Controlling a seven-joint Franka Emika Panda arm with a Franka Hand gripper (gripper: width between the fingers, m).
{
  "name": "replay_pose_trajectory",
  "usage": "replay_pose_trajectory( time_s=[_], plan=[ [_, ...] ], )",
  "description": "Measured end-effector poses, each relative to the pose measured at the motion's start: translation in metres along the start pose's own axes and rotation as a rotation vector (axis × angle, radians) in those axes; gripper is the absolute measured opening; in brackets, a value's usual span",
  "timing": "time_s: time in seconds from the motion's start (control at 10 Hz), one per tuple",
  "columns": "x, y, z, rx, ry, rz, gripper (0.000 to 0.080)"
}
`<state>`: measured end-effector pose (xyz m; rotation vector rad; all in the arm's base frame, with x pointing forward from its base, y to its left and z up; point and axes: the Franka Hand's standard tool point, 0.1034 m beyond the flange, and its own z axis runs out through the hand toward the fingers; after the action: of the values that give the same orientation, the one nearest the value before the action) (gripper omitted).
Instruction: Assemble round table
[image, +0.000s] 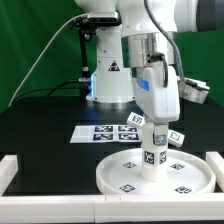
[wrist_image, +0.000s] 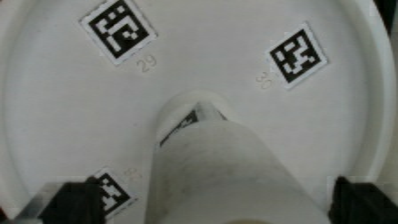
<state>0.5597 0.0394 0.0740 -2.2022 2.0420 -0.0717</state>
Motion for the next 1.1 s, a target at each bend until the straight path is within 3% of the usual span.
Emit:
replay_pose_trajectory(
  time_s=[0.1,0.3,0.8,1.1],
  plan=[
    [-0.004,-0.002,-0.008,0.004,-0.015,-0.055,0.0644],
    [-0.010,-0.008,-0.028,0.036,-0.032,-0.109,0.0649],
    [-0.010,-0.005,-0.025,0.025,-0.031,-0.153,0.0649],
    [-0.027,0.001,-0.048,0.024,-0.082,-0.285,0.0649]
  ],
)
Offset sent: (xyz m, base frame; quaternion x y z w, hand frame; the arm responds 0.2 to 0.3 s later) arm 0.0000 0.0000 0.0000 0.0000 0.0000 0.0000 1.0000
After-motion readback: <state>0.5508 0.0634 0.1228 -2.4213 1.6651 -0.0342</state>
